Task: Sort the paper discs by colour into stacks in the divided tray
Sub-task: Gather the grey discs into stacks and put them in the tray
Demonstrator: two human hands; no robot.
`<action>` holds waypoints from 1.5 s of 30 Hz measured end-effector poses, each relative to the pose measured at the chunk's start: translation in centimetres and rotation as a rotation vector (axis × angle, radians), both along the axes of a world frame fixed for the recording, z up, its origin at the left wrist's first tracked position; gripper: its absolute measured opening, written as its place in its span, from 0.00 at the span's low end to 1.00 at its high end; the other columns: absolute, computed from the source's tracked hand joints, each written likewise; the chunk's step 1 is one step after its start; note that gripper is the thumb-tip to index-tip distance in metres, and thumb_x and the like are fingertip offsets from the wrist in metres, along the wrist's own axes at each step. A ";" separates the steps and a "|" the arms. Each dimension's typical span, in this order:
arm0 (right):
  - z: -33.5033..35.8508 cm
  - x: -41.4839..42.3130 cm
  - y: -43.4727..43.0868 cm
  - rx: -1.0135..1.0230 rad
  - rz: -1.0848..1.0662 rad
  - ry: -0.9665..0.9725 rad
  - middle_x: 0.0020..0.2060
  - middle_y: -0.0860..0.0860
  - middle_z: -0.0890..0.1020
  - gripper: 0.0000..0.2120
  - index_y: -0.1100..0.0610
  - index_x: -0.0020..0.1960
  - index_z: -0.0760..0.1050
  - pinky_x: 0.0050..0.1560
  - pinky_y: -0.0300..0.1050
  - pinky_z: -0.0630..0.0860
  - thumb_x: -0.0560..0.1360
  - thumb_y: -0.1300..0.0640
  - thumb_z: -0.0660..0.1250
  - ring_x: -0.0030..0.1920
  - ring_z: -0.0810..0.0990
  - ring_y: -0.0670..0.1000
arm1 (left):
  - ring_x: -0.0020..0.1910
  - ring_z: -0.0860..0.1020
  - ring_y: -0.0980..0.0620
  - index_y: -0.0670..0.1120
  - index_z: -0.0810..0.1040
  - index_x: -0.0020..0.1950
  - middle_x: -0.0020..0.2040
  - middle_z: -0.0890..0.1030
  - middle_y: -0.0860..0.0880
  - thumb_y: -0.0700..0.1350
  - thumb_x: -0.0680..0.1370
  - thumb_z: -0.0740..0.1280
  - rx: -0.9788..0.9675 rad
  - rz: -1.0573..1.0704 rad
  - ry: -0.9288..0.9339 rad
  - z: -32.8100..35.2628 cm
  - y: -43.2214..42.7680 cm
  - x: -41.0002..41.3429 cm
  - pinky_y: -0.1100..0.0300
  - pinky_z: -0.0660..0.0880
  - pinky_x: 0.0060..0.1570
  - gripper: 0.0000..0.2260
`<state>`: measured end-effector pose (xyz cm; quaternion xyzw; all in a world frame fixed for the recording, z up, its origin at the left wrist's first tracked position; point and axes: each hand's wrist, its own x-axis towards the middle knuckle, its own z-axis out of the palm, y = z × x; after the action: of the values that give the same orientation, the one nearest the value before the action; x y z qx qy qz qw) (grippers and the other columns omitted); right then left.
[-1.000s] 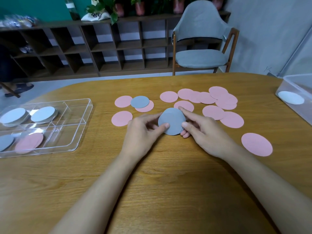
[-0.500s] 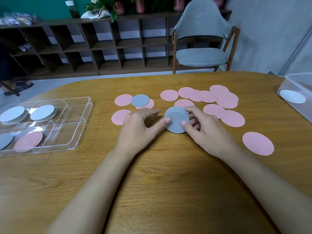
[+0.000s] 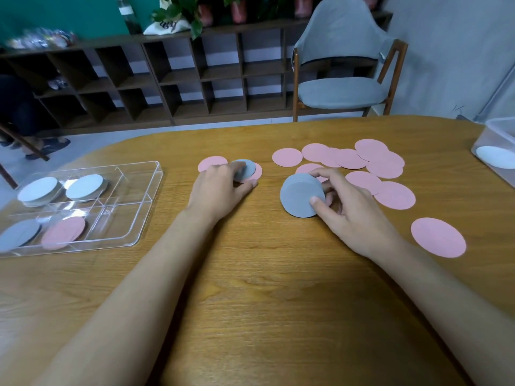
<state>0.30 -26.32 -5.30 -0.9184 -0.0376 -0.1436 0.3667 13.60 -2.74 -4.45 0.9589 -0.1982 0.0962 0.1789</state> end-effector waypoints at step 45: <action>0.7 -0.9 3.1 -0.124 0.091 0.182 0.77 0.44 0.61 0.31 0.48 0.84 0.42 0.69 0.38 0.57 0.86 0.44 0.52 0.76 0.60 0.43 | 0.43 0.84 0.61 0.46 0.84 0.66 0.53 0.88 0.53 0.48 0.78 0.76 -0.584 -0.155 -0.022 -1.3 -1.4 -8.6 0.67 0.79 0.49 0.17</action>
<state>-0.58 -23.26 -4.56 -0.9460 -0.0547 -0.0404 0.3170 5.04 -4.13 -5.80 0.8479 -0.2365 0.1453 0.4517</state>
